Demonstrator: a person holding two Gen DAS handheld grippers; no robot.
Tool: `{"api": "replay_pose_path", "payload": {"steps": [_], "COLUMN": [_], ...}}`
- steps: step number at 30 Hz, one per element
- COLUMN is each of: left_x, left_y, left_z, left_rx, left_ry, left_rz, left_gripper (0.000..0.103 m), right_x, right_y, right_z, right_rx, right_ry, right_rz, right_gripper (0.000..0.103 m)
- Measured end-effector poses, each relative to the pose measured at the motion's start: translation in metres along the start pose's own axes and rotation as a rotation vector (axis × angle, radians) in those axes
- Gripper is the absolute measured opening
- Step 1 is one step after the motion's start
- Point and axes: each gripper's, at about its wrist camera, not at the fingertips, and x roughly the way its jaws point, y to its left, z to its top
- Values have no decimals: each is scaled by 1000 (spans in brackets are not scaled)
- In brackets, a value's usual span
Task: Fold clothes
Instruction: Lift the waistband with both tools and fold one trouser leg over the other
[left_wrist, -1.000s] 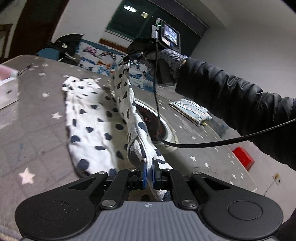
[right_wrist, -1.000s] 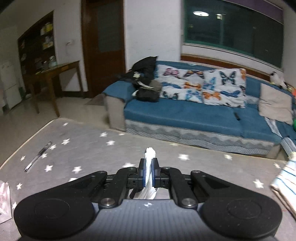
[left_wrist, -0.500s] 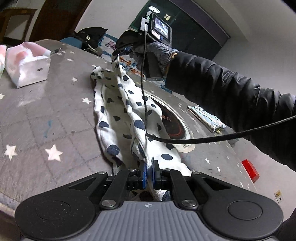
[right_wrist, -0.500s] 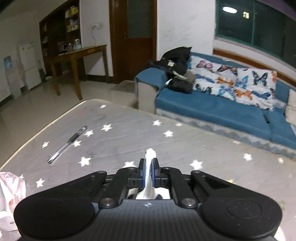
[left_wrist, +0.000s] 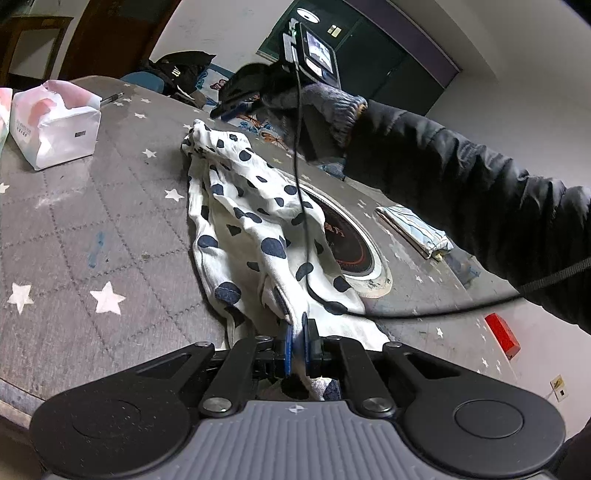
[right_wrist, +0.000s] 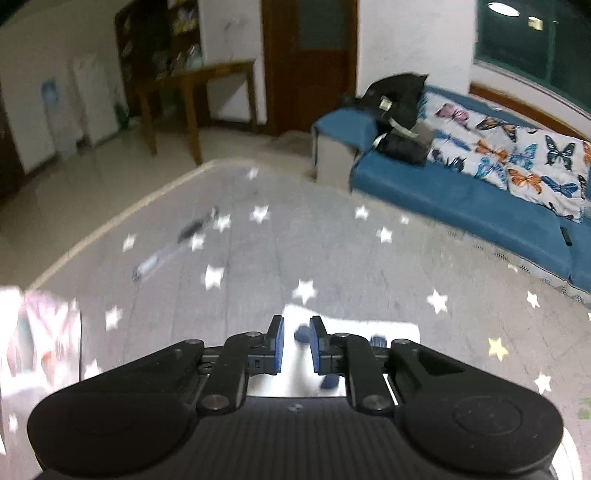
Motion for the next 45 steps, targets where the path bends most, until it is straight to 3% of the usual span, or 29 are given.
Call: {"api": "replay_pose_path", "payload": {"steps": [8,11,14,17,22,27,32,34,36,41,45], "left_x": [-1,-3,-5,-6,-6,-4,-5,-6,-6,-6,-5], "left_y": [-1,-1,-1,0,3,3,2,2,3,3,5], "left_z": [2,3,5,5,5,5,5,5,5,4,2], "left_rx": [1,2,1,-1,-12,-10,-8,-11,-12,-16,-27], "left_ry": [-10,-15,-23,-25,-21,-17,-21,-21,-20,-15,-6], "left_rz": [12,13,8,8,23,17,21,28,30,36,51], "left_gripper": [7,7,7,7,7,7,7,7,7,7,8], "right_x": [18,19,18,16,17,16,29,33,33,19,24], "right_y": [15,16,15,14,12,15,23,26,28,21,18], "right_z": [-20,-18,-15,-13,-6,-10,-19,-22,-24,-13,-12], "right_rx": [-41,-25,-5,14,40,-20,-37,-44,-59,-1,29], "right_ry": [92,67,33,0,-6,43,83,87,70,-15,-5], "right_rz": [59,51,42,34,46,67,50,33,6,9,35], "right_gripper": [14,14,4,0,0,17,20,18,3,1,2]}}
